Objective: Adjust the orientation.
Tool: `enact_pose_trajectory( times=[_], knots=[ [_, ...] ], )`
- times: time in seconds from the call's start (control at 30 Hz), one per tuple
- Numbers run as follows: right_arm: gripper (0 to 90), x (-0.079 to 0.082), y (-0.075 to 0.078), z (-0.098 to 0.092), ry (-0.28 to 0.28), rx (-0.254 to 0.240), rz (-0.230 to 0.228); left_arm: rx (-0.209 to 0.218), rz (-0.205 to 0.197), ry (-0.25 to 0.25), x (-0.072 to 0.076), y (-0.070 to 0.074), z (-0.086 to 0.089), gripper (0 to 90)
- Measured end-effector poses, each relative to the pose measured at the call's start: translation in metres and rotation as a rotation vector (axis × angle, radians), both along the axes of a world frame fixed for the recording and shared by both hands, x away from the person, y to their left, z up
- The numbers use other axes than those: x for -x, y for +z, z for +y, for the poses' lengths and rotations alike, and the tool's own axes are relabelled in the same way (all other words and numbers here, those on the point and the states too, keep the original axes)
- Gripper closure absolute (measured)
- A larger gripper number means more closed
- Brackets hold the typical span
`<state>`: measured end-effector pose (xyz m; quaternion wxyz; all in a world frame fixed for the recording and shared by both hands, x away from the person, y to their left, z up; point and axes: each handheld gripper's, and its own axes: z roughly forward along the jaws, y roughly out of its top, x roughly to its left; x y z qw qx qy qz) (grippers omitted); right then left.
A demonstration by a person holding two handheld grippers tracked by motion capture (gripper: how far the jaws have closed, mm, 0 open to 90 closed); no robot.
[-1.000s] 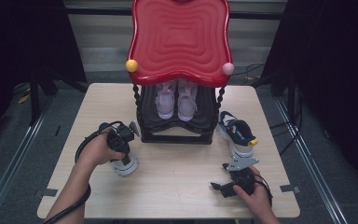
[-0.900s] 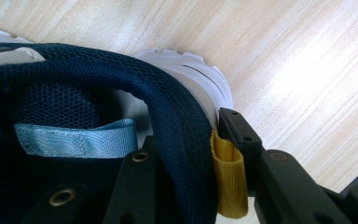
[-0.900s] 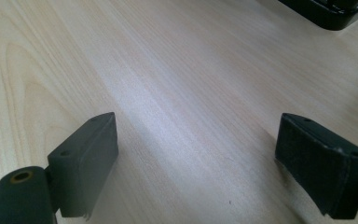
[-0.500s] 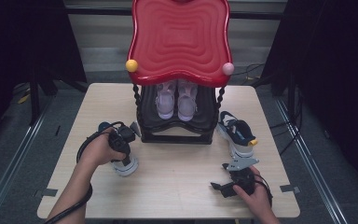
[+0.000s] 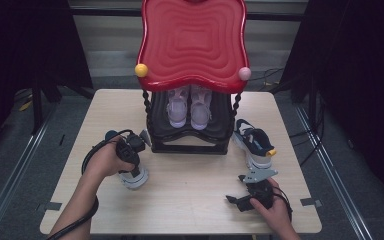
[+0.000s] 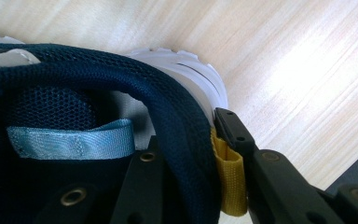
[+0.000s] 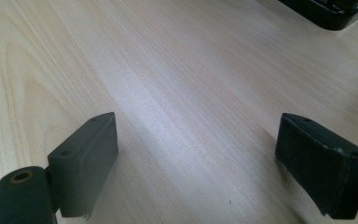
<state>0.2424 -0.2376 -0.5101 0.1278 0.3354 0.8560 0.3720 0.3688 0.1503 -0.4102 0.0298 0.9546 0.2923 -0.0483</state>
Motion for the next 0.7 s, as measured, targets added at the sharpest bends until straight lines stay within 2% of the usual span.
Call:
enact_pose_trajectory(
  times=[0.17, 0.37, 0.43, 0.5, 0.6, 0.67, 0.7],
  knots=[
    [12.6, 0.0, 0.0, 0.0, 0.001, 0.0, -0.001, 0.003, 0.0, -0.001, 0.0, 0.007, 0.0, 73.7],
    [12.6, 0.0, 0.0, 0.0, 0.0, 0.0, 0.0, -0.009, -0.012, -0.003, -0.001, 0.022, 0.001, 73.7],
    [12.6, 0.0, 0.0, 0.0, 0.0, 0.0, 0.0, 0.004, -0.019, 0.004, 0.0, 0.029, 0.001, 73.7],
    [12.6, 0.0, 0.0, 0.0, -0.002, -0.002, 0.001, -0.005, -0.02, -0.016, -0.002, 0.038, 0.002, 73.7],
    [12.6, 0.0, 0.0, 0.0, -0.001, -0.002, -0.004, 0.002, -0.046, -0.014, -0.001, 0.051, 0.002, 73.7],
    [12.6, 0.0, 0.0, 0.0, -0.001, -0.002, -0.003, -0.004, -0.055, -0.042, -0.001, 0.063, 0.004, 73.6],
    [12.6, 0.0, 0.0, 0.0, -0.001, -0.002, -0.003, 0.008, -0.065, -0.032, 0.0, 0.067, 0.004, 73.6]
  ],
)
